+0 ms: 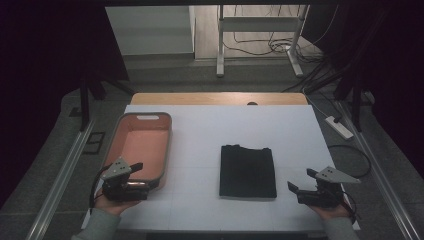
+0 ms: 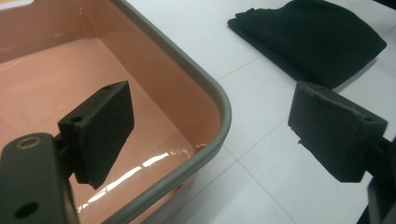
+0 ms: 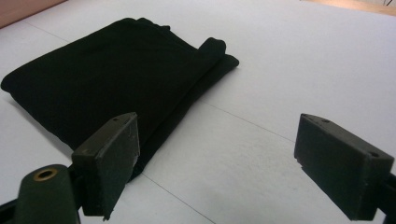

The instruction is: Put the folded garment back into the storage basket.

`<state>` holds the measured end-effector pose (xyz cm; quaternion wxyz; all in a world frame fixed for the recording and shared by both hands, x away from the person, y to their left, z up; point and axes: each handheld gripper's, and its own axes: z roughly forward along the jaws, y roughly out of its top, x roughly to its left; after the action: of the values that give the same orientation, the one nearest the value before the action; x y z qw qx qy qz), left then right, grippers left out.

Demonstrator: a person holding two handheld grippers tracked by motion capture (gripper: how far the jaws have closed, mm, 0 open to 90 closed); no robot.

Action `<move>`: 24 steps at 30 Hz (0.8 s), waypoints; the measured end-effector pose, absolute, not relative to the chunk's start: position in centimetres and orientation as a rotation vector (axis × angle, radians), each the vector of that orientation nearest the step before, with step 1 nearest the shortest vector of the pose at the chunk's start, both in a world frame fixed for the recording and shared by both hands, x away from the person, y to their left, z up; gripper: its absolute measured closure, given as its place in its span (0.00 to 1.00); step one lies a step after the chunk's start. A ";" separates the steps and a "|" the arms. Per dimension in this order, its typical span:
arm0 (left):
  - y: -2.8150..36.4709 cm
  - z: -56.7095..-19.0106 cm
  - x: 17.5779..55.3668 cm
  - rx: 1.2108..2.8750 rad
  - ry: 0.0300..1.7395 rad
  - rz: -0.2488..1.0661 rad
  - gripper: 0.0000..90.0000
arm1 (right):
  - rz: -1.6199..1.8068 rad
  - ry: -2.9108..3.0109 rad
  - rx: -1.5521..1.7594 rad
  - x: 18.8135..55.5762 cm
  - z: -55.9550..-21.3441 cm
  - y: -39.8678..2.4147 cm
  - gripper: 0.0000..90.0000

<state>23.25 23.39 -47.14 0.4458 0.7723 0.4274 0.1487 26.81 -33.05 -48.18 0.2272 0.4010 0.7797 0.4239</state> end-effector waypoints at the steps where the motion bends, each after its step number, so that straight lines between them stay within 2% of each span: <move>1: 23.4 -47.1 23.3 1.911 1.060 0.365 0.16 | 1.166 2.148 1.104 26.9 -48.2 -33.1 0.16; 24: 23.1 -46.7 23.6 1.903 1.053 0.372 0.16 | 1.160 2.152 1.116 27.2 -48.4 -32.9 0.17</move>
<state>23.61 23.10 -46.69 0.4507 0.7700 0.4258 0.1504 27.19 -32.91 -48.45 0.2252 0.4047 0.7801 0.4206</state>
